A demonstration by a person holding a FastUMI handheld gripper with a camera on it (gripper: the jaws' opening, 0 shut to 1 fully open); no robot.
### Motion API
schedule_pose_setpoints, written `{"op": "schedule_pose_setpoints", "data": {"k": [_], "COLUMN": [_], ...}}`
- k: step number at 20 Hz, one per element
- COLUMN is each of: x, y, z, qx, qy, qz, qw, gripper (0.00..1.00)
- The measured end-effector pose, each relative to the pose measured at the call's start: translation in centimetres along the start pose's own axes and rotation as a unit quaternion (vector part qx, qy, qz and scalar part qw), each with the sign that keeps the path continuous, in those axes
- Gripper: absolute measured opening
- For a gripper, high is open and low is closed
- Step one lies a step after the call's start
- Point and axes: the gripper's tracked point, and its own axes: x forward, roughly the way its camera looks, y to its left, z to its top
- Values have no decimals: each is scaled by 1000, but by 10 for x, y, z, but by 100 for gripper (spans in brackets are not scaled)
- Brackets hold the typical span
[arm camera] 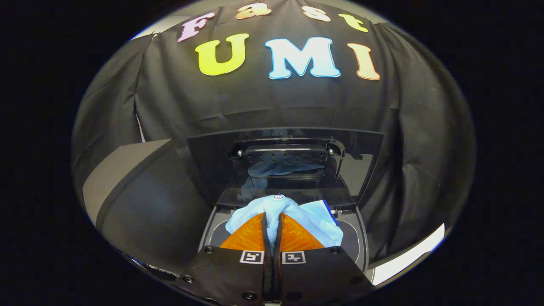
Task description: Put the clothes into the washing machine and then close the washing machine lid.
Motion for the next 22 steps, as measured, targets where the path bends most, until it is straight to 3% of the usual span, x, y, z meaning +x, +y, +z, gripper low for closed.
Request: {"op": "schedule_pose_setpoints", "data": {"k": [3, 15, 17, 20, 22], "x": [14, 31, 30, 21, 16], "y": [-11, -23, -11, -13, -4], "z": [-7, -22, -30, -14, -6], "qx": [17, -15, -2, -17, -24], "qy": [10, 36, 46, 17, 6], "qz": [-13, -32, -4, -20, -10], "qw": [1000, 999, 999, 1000, 1000], "gripper": [1, 2, 40, 97, 97]}}
